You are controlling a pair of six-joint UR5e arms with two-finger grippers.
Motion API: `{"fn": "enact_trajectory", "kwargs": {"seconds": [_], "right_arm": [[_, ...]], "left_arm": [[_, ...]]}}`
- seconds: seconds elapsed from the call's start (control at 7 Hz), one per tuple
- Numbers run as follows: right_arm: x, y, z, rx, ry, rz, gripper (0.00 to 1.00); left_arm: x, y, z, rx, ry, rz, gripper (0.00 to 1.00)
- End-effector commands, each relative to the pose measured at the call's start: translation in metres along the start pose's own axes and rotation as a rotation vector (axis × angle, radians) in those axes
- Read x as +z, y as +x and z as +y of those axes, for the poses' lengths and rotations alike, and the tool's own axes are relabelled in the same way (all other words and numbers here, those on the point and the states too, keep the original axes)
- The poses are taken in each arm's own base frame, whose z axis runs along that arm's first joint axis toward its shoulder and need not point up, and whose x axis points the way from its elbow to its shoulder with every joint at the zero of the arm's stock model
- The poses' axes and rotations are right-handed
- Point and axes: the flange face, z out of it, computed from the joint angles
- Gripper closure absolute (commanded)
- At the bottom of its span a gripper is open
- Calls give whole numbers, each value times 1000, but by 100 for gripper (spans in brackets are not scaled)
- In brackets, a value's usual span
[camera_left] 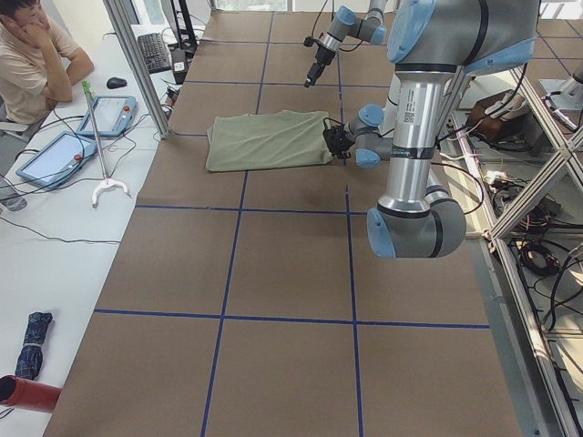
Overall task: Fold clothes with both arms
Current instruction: 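Lower both grippers onto the near corners and grasp the shirt edge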
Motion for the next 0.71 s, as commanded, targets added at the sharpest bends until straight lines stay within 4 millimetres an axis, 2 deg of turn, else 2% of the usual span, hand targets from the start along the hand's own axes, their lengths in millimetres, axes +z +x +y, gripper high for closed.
{"fn": "enact_trajectory", "kwargs": {"seconds": [0.0, 0.57], "right_arm": [[2, 2, 0, -1, 1, 5, 0], [4, -1, 1, 0, 0, 3, 0]], "left_arm": [[-1, -7, -2, 13, 3, -12, 32], [16, -15, 6, 21, 6, -37, 36]]}}
